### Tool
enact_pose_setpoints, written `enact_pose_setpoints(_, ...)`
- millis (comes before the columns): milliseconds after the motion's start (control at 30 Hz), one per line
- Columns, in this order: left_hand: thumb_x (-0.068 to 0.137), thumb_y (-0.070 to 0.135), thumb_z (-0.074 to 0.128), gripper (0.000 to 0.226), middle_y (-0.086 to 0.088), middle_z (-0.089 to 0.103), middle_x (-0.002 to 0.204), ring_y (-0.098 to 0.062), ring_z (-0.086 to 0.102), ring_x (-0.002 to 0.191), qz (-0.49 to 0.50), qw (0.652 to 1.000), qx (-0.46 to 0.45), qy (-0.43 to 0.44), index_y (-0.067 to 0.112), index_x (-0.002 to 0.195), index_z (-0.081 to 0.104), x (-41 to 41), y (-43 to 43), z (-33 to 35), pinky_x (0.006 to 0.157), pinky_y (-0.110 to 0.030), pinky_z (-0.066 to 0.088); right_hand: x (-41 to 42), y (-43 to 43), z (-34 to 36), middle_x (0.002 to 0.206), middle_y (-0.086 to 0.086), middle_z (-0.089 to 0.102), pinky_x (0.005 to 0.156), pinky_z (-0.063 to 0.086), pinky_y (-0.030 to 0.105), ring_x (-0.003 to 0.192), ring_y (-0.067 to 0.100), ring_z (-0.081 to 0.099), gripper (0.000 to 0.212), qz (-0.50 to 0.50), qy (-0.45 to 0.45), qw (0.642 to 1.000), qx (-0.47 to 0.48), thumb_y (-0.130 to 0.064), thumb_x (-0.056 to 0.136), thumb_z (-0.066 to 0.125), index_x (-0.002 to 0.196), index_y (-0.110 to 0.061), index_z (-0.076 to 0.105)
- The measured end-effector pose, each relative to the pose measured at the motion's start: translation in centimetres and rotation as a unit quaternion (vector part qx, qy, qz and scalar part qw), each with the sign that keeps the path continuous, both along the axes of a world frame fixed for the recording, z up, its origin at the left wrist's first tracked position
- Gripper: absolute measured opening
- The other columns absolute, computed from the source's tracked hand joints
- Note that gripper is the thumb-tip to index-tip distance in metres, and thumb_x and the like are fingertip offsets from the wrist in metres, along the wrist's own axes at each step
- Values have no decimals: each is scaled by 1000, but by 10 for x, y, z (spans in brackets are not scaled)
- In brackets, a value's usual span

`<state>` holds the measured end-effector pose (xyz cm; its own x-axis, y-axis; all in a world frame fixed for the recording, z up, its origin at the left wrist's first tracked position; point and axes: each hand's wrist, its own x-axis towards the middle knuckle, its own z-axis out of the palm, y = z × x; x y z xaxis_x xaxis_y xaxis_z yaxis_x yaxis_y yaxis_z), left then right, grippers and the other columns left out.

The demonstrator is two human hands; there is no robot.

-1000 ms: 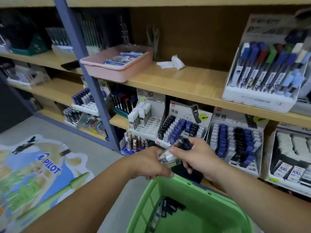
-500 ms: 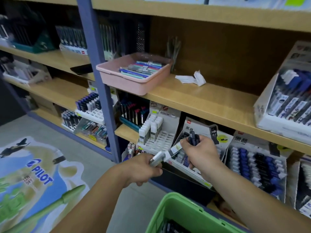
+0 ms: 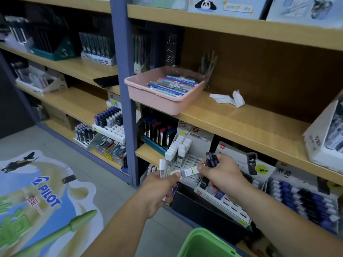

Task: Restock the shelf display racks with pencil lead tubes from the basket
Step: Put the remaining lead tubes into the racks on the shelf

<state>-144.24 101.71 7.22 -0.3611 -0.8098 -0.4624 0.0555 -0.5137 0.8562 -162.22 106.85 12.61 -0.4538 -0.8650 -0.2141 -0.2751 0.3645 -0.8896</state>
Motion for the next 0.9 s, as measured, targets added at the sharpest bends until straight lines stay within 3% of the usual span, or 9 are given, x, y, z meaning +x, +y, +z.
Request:
enact_pose_setpoints(100, 92, 8, 77, 23, 1, 55, 63, -12, 40, 53, 73, 991, 31, 107, 11, 103, 58, 1, -10, 0, 53, -27, 38, 0, -1, -1, 84, 15, 76, 44, 44, 29, 48, 17, 51, 17, 70, 27, 996, 55, -17, 90, 76, 97, -3, 68)
enact_pose_setpoints(167, 92, 8, 77, 21, 0, 56, 65, -12, 43, 54, 53, 989, 36, 130, 9, 106, 61, -2, -9, 1, 52, -26, 38, 5, 1, -9, 83, 11, 77, 44, 42, 28, 49, 17, 50, 22, 98, -29, 993, 66, -21, 91, 77, 100, -3, 67)
enact_pose_setpoints(233, 95, 15, 75, 15, -4, 58, 69, -13, 48, 56, 27, 993, 27, 109, 7, 104, 65, -8, -5, 0, 51, -25, 40, 11, 2, -16, 83, 12, 77, 45, 41, 27, 51, 18, 49, 27, 94, -83, 990, 65, -25, 91, 78, 102, -4, 66)
enact_pose_setpoints(333, 98, 29, 70, 25, -9, 63, 69, -19, 52, 60, -1, 999, -45, 13, 6, 107, 65, -9, -3, -3, 52, -28, 41, 16, -1, -20, 80, 11, 73, 44, 40, 28, 52, 18, 50, 24, 70, -39, 996, 48, -28, 91, 78, 99, -8, 68)
enact_pose_setpoints(433, 99, 34, 68, 25, -3, 54, 60, -17, 45, 54, -73, 987, -127, -64, 9, 96, 62, -1, -1, -5, 51, -29, 38, 13, -8, -16, 77, 12, 65, 44, 43, 29, 51, 20, 50, 17, 15, -36, 999, -29, -25, 90, 79, 99, -16, 69)
enact_pose_setpoints(567, 98, 34, 70, 22, 10, 45, 56, -11, 38, 51, -121, 976, -164, -80, 15, 90, 63, 7, 2, 2, 52, -25, 36, 11, -20, -3, 81, 9, 68, 46, 47, 30, 56, 21, 55, 18, 100, -54, 993, -18, -20, 89, 79, 106, -23, 72)
enact_pose_setpoints(667, 98, 34, 70, 20, 12, 49, 55, -8, 43, 49, -121, 976, -167, -73, 16, 92, 67, 13, 1, 3, 52, -22, 40, 7, -26, 1, 68, -1, 65, 45, 46, 29, 54, 18, 53, 16, 137, -23, 990, -7, -17, 90, 78, 105, -19, 72)
enact_pose_setpoints(800, 101, 39, 65, 25, -5, 71, 73, -14, 52, 51, -36, 987, -119, -101, 14, 102, 65, 16, -8, 0, 45, -23, 40, 4, -39, -1, 67, 3, 60, 48, 46, 31, 54, 19, 53, 16, 88, 4, 996, -29, -15, 88, 77, 102, -16, 69)
enact_pose_setpoints(900, 102, 34, 63, 18, -5, 63, 68, -9, 42, 41, 12, 981, -108, -158, 16, 101, 63, 19, -17, -11, 42, -20, 32, 6, -54, -11, 69, 4, 53, 52, 42, 30, 55, 19, 48, 16, 49, 57, 995, -63, -15, 88, 73, 101, -9, 64)
